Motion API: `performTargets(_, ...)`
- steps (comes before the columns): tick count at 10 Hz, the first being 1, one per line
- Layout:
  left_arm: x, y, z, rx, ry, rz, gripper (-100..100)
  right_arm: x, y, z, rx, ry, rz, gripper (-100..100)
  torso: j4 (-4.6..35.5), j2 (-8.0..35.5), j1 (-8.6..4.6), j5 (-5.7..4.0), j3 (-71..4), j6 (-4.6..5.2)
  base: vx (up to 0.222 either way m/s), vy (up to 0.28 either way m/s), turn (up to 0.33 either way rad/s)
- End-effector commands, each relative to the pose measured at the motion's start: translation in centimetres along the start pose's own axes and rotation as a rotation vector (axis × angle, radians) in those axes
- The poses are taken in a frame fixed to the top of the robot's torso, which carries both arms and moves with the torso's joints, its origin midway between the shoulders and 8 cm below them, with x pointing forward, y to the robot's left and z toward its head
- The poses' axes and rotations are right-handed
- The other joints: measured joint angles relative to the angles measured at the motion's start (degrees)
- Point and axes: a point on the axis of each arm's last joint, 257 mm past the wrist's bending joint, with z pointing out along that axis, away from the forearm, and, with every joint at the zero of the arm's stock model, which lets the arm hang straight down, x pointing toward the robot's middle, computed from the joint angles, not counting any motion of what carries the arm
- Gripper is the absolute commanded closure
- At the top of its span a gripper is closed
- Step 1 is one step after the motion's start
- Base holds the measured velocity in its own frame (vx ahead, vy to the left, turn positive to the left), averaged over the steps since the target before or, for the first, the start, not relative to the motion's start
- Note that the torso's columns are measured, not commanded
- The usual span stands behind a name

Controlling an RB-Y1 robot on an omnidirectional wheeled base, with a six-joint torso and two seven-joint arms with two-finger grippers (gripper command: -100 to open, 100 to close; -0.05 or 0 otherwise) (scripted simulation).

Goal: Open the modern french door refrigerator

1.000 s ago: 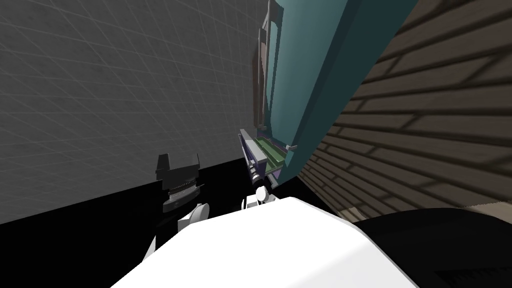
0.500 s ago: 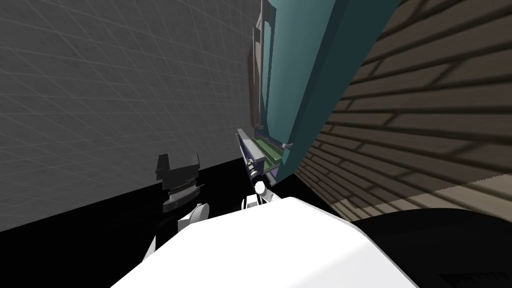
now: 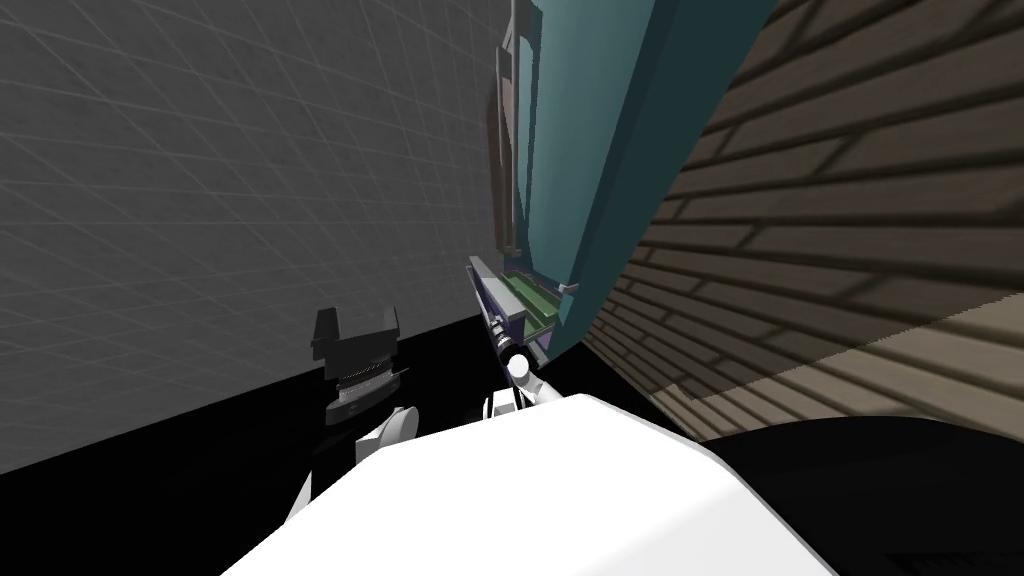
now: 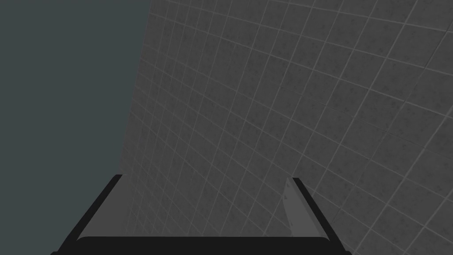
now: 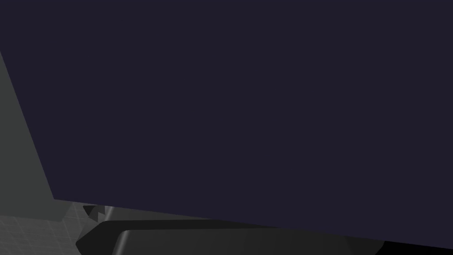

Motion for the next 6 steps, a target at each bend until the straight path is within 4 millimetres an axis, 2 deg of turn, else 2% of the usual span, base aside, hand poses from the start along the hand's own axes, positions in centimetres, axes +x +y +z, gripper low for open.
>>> performTargets(1,0.00,0.00,0.00,0.000,0.000,0.000,0,-0.06,0.07,0.00,-0.001,-0.003,-0.002,0,-0.1,0.0,-0.01,0.00,0.0,0.00,0.007,0.002,0.008)
performTargets(6,0.00,0.00,0.00,0.000,0.000,0.000,0,-0.05,0.50,-0.09,-0.010,-0.004,-0.003,0,-0.3,-0.2,-0.03,-0.01,-0.1,0.01,0.002,0.001,0.002)
